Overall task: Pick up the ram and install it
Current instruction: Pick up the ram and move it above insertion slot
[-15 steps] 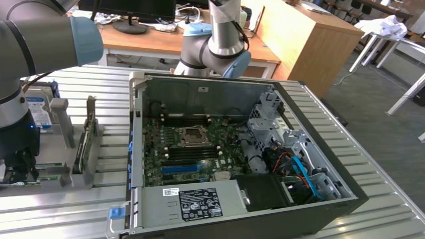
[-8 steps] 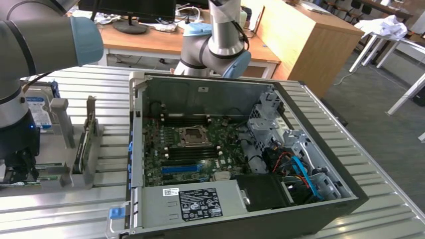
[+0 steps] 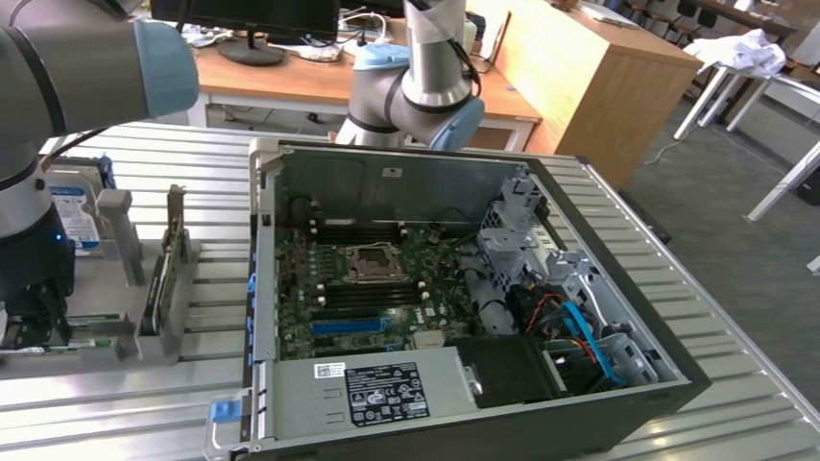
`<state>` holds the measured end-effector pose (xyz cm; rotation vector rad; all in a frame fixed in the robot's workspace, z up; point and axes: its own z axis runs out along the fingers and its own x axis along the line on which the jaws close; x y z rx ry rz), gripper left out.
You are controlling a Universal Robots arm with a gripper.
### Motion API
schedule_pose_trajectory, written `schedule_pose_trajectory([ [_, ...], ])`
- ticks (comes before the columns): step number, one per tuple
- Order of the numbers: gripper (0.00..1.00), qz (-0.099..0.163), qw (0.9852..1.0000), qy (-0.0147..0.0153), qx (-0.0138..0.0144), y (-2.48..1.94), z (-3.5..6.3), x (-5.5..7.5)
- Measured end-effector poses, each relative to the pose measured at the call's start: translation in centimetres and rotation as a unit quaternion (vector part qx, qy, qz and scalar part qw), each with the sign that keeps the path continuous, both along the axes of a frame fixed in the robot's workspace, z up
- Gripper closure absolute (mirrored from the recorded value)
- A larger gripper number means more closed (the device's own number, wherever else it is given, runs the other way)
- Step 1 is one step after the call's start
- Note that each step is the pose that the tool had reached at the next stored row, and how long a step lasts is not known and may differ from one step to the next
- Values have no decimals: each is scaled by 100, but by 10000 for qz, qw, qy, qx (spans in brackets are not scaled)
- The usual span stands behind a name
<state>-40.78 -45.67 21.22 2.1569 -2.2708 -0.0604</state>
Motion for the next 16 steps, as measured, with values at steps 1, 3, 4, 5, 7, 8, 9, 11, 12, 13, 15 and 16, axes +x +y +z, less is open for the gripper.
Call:
schedule_pose_trajectory([
  [1, 88, 0, 10000, -1, 0, 0, 16, 0],
  [3, 88, 0, 10000, 0, 0, 0, 52, 0],
  [4, 88, 0, 10000, 0, 0, 0, 72, 0],
  [5, 88, 0, 10000, 0, 1, 0, 95, 0],
  [7, 88, 0, 10000, 0, 0, 0, 146, 1],
  [8, 88, 0, 10000, 0, 0, 0, 173, 1],
  [9, 88, 0, 10000, 0, 0, 0, 199, 1],
  [11, 88, 0, 10000, 0, 0, 0, 251, 2],
  [12, 88, 0, 10000, 0, 0, 0, 279, 2],
  [13, 88, 0, 10000, 0, 0, 0, 307, 2],
  [15, 88, 0, 10000, 0, 0, 0, 367, 2],
  [16, 88, 0, 10000, 0, 0, 0, 399, 2],
])
